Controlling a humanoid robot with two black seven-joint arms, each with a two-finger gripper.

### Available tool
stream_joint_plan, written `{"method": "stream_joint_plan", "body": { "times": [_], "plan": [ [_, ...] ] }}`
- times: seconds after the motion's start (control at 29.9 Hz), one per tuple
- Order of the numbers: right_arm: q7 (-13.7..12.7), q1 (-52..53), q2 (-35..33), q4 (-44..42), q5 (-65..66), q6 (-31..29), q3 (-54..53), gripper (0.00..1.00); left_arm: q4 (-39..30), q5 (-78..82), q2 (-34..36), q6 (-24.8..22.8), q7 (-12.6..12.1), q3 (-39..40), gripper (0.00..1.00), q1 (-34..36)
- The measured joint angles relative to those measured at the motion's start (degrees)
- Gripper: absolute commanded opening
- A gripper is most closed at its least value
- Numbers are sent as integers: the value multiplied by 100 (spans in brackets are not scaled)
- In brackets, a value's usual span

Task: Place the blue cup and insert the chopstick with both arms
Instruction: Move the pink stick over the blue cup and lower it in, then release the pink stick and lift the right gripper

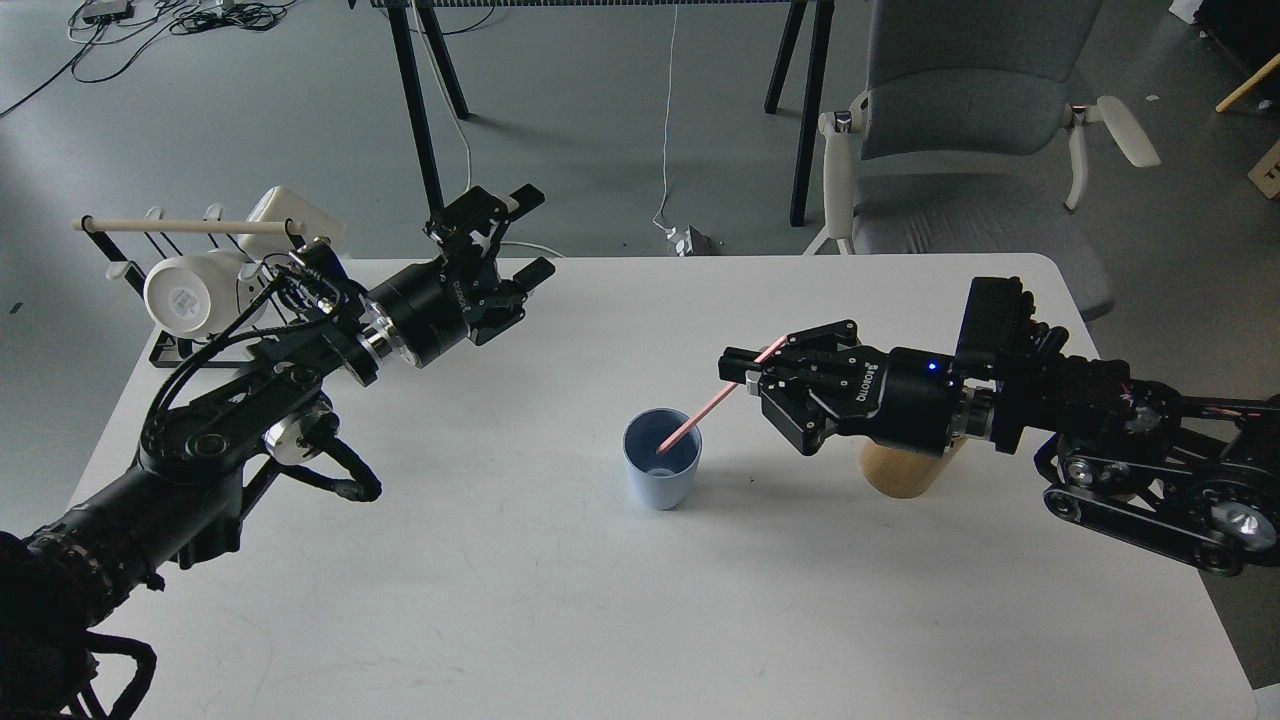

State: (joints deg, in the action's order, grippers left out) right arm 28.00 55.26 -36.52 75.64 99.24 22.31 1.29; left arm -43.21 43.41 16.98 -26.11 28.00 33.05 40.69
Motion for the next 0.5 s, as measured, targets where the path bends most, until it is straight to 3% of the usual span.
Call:
{"method": "stream_joint_plan", "body": {
  "times": [0.23,0.5],
  "plan": [
    [0,7,255,-191,-18,37,63,62,6,0,-2,0,0,-1,98,0],
    [0,2,248,-187,-83,136,6,85,6,0,-17,0,0,-2,98,0]
  ]
}}
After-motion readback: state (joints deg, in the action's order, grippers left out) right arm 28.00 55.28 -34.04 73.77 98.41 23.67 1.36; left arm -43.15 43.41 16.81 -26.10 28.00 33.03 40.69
